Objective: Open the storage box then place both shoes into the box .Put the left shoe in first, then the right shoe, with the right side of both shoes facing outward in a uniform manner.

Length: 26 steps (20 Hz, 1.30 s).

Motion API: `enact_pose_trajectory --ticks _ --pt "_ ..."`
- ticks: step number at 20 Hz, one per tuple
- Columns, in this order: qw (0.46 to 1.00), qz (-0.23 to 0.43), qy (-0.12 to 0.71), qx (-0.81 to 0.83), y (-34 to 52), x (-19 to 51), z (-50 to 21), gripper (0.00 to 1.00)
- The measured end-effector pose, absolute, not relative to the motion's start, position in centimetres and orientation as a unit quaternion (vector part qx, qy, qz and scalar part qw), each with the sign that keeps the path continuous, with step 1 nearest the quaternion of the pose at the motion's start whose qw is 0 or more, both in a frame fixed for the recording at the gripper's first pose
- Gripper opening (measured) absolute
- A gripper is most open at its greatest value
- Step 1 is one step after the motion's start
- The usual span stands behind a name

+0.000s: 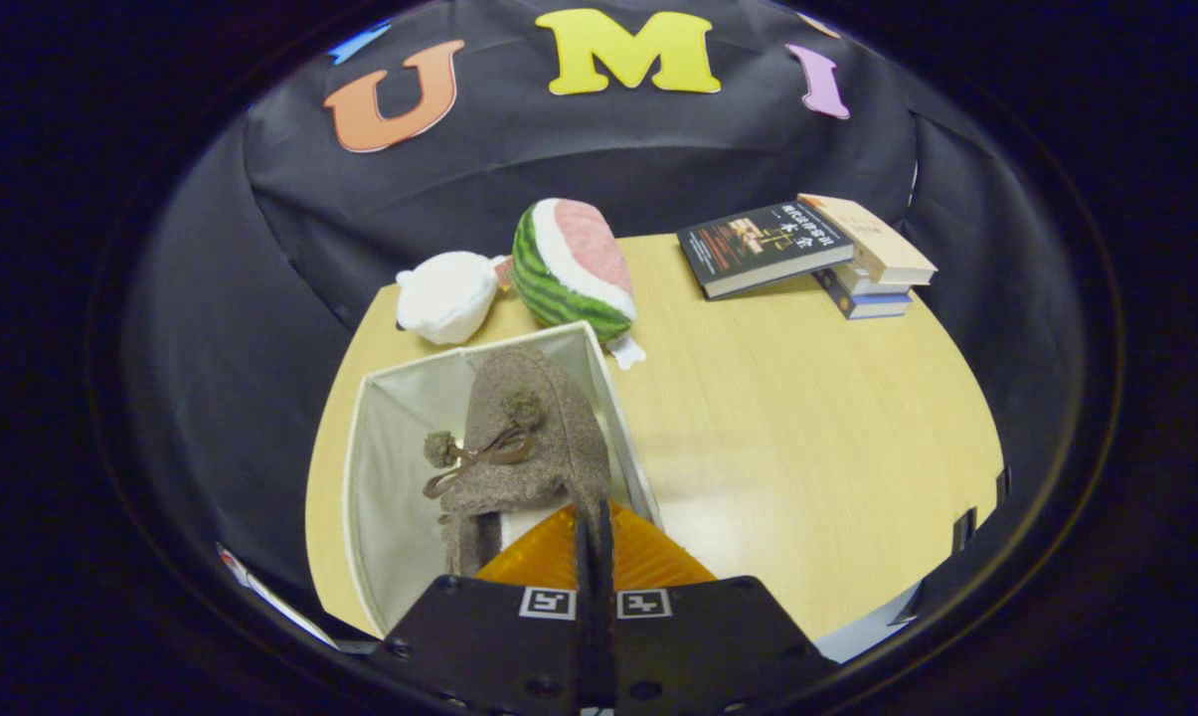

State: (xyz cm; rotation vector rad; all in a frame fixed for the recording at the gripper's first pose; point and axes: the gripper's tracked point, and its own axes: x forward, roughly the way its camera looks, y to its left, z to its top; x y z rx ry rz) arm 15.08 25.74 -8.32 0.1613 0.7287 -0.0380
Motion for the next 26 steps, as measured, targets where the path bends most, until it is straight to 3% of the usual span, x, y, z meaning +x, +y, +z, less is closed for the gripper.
enact_pose_trajectory --ticks 14,20,22,26 --pt "0.926 -0.069 0.370 0.004 25.6 16.2 -12.0 0.01" --pt "0.940 -0.043 0.338 -0.003 26.0 16.3 -9.1 0.13" --pt "0.948 -0.027 0.316 0.010 26.2 15.8 -7.1 0.27" --pt "0.967 -0.007 0.256 0.020 25.2 15.4 -2.3 0.81"
